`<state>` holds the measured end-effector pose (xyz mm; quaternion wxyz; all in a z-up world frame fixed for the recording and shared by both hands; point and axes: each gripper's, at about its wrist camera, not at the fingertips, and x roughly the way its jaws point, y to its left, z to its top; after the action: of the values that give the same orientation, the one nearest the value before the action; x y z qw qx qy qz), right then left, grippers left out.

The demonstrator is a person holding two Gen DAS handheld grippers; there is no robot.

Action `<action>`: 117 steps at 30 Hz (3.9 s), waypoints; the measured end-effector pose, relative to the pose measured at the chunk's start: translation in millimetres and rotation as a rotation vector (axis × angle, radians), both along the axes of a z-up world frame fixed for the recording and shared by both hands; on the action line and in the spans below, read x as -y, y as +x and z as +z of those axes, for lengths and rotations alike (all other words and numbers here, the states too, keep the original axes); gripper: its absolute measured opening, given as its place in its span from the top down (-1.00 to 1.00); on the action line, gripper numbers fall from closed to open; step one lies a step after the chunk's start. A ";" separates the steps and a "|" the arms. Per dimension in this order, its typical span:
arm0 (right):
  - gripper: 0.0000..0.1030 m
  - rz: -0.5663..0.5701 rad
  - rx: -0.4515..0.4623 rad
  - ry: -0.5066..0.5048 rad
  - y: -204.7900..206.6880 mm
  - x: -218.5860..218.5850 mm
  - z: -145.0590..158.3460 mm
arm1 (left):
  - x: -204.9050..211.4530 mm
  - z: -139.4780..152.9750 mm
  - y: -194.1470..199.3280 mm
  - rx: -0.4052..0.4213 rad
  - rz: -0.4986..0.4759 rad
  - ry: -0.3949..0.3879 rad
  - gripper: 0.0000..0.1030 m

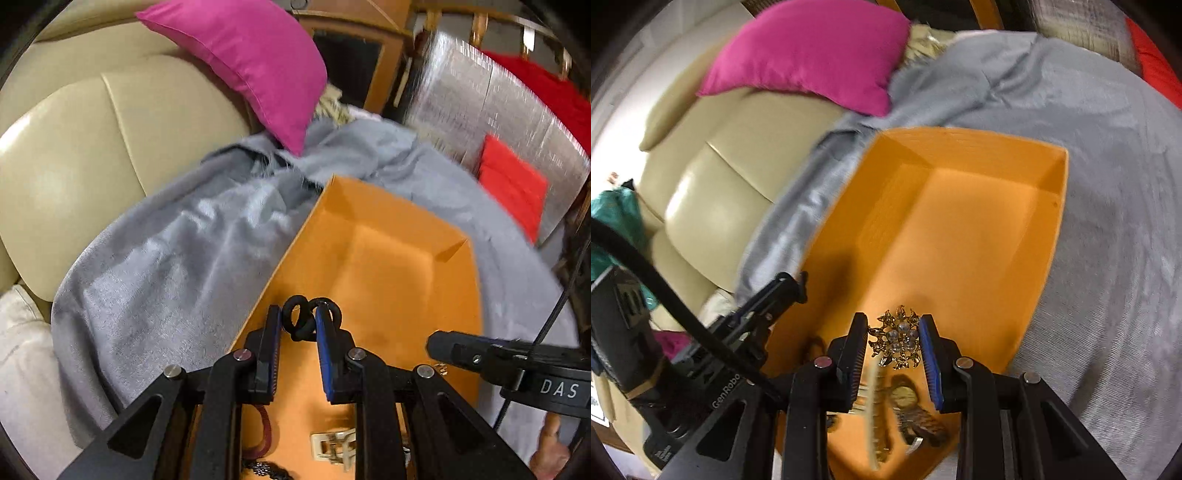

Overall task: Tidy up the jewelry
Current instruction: 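Lower both grippers into the tray and release the hair tie and brooch, then grasp the brown hair tie with the left gripper while the right gripper grasps the silver bangle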

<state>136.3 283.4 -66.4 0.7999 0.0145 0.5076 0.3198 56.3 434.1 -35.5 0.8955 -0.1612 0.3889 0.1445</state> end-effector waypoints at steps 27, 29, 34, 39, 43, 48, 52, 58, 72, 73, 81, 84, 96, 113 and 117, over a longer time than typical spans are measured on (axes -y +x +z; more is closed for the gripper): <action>0.33 -0.005 -0.075 -0.012 0.0 14.0 -5.9 | 2.1 -30.5 9.5 -0.230 0.055 -0.010 0.40; 0.33 -0.018 -0.058 0.018 -5.3 26.2 2.2 | 8.1 -20.7 9.9 -0.209 0.066 0.023 0.29; 0.34 -0.084 -0.014 0.098 -17.7 78.3 25.0 | 24.9 4.5 13.5 -0.144 0.087 0.120 0.16; 0.34 -0.182 0.023 0.161 -25.8 159.5 37.5 | 66.1 40.3 16.4 -0.001 0.086 0.221 0.00; 0.34 -0.298 0.033 0.197 -34.4 238.3 34.5 | 121.2 63.1 24.0 0.119 0.005 0.273 -0.09; 0.34 -0.461 0.033 0.244 -51.9 356.2 22.4 | 214.1 69.7 44.4 0.188 -0.195 0.286 -0.19; 0.34 -0.613 0.045 0.328 -70.9 452.7 11.0 | 282.2 58.2 58.4 0.172 -0.363 0.243 -0.19; 0.31 -0.830 0.039 0.512 -86.4 568.9 -16.5 | 367.7 41.5 70.4 0.154 -0.571 0.175 -0.19; 0.31 -0.923 -0.058 0.531 -59.6 642.7 -53.6 | 493.0 8.0 83.8 0.124 -0.820 -0.020 -0.19; 0.31 -0.948 -0.054 0.525 -61.6 648.7 -55.7 | 504.1 5.5 83.3 0.125 -0.845 -0.021 -0.19; 0.31 -1.000 -0.125 0.437 -54.8 661.4 -73.9 | 555.2 -23.4 89.3 0.069 -0.916 0.008 -0.19; 0.31 -0.987 -0.150 0.458 -54.1 663.6 -78.7 | 566.9 -31.0 88.7 0.051 -0.941 0.018 -0.19; -0.13 -0.957 -0.178 0.425 -42.7 646.7 -78.9 | 587.8 -47.4 82.1 0.034 -1.018 0.119 -0.14; 0.80 -0.999 -0.153 0.313 -41.0 635.9 -85.8 | 524.6 -26.4 95.7 0.061 -0.920 -0.002 0.86; 0.89 -1.019 -0.143 0.327 -50.3 640.5 -84.8 | 523.5 -20.9 100.4 0.071 -0.902 -0.030 0.28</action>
<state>86.0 -357.2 -151.3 0.8045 0.4050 0.4330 -0.0359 156.7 -89.4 -56.4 0.8792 0.0063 0.3915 -0.2713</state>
